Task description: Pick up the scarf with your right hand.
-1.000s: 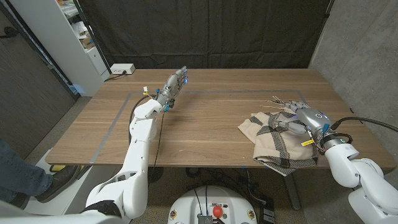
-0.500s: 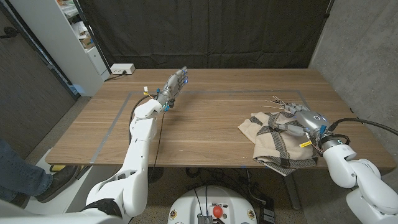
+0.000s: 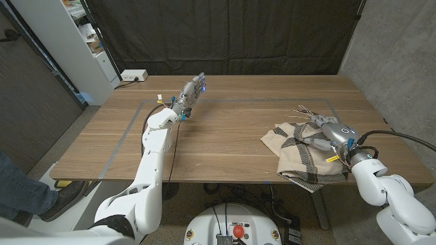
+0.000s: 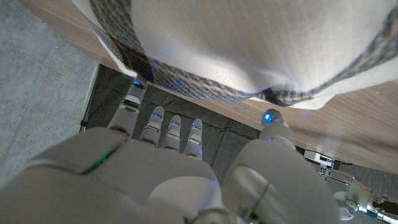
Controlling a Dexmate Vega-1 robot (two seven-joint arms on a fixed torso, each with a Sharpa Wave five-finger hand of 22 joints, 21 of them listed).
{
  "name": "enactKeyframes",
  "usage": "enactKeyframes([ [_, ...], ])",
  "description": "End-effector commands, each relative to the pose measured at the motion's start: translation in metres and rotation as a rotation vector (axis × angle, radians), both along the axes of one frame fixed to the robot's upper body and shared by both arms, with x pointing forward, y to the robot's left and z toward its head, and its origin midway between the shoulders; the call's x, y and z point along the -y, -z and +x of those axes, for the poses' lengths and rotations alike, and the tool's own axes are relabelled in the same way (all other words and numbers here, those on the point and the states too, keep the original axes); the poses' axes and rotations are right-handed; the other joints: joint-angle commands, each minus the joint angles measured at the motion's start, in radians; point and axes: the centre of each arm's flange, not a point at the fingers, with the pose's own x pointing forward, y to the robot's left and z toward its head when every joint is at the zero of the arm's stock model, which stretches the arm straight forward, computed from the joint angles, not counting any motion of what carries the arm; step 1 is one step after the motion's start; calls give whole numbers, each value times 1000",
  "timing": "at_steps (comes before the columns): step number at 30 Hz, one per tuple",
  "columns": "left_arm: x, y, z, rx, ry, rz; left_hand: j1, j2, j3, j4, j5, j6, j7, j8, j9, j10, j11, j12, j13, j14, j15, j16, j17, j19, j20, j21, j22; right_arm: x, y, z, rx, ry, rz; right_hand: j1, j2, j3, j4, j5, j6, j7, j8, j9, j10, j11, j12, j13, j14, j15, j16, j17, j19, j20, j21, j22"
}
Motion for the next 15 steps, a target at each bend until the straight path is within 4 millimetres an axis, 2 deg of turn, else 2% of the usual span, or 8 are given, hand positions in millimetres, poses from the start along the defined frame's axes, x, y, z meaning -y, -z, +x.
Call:
enactKeyframes([
  [1, 1, 0, 1, -2, -3, 1, 3, 8, -1, -3, 0, 1, -2, 4, 4, 1, -2, 1, 5, -6, 9, 2, 3, -66, 12, 1, 3, -3, 6, 2, -20, 4, 16, 7, -3, -6, 1, 11, -4, -3, -1, 2, -9, 6, 1, 4, -2, 0, -2, 1, 7, 1, -2, 3],
  [15, 5, 4, 0, -12, -1, 10, 2, 9, -2, -2, 0, 1, -3, 3, 4, 2, -4, 1, 5, -6, 10, 3, 4, -69, 20, 1, 3, -3, 20, 7, -44, 6, 45, 10, -3, -7, 1, 15, -5, -9, 4, 2, -10, 6, 6, 4, -2, 1, 0, 1, 10, 1, -2, 4],
])
